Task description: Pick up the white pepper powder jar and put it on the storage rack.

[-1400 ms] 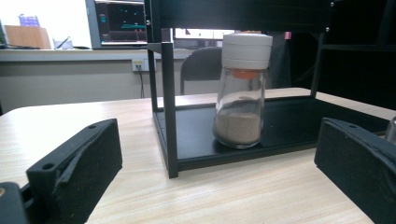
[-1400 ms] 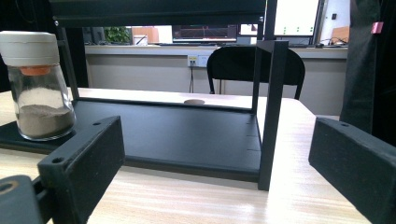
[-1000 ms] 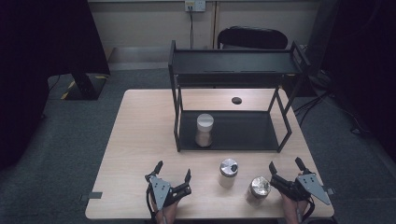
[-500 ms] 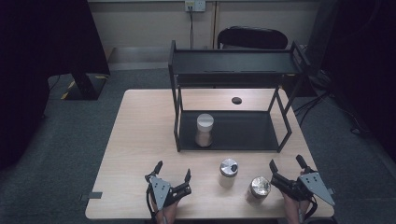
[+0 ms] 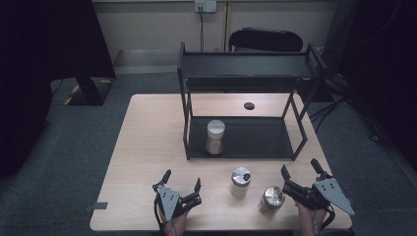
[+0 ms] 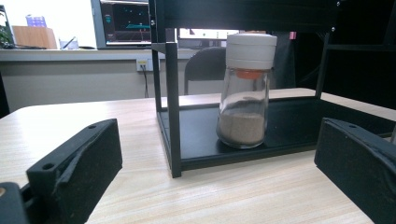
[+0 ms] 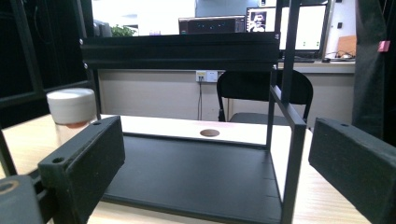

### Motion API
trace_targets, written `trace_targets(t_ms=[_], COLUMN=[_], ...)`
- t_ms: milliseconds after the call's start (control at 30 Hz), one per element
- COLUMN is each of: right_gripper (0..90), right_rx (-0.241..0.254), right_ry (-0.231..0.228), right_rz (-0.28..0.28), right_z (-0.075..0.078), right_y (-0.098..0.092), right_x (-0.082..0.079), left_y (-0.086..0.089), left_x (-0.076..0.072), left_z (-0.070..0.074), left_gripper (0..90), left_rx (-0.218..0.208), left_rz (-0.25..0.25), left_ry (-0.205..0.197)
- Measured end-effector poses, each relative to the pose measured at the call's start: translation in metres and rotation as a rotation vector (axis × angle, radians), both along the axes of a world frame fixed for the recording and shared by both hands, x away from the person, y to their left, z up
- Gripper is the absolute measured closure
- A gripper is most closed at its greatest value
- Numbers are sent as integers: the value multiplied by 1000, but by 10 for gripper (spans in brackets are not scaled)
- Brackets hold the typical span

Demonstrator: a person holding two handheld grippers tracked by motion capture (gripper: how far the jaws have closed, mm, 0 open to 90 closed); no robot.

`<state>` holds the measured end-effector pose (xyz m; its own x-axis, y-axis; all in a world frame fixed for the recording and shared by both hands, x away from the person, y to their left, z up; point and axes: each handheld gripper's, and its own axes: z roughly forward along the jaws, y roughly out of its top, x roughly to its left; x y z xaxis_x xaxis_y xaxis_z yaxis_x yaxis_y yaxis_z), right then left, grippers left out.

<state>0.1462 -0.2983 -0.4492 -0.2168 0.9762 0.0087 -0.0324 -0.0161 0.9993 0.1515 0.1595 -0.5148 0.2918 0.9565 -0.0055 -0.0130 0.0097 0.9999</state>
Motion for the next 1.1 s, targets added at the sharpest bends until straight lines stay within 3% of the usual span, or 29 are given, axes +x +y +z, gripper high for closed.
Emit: trace_targets(t_ms=[600,1100], right_gripper=[35,33], right_rx=[-15,-24], right_ry=[-7,-40], right_rz=[24,60], right_z=[16,23], right_y=[14,21], right_x=[-5,-9], left_y=[0,-1], left_x=[0,0], left_z=[0,0], left_gripper=[3,3], left_rx=[0,0], left_rz=[2,5], left_ry=[-2,-2])
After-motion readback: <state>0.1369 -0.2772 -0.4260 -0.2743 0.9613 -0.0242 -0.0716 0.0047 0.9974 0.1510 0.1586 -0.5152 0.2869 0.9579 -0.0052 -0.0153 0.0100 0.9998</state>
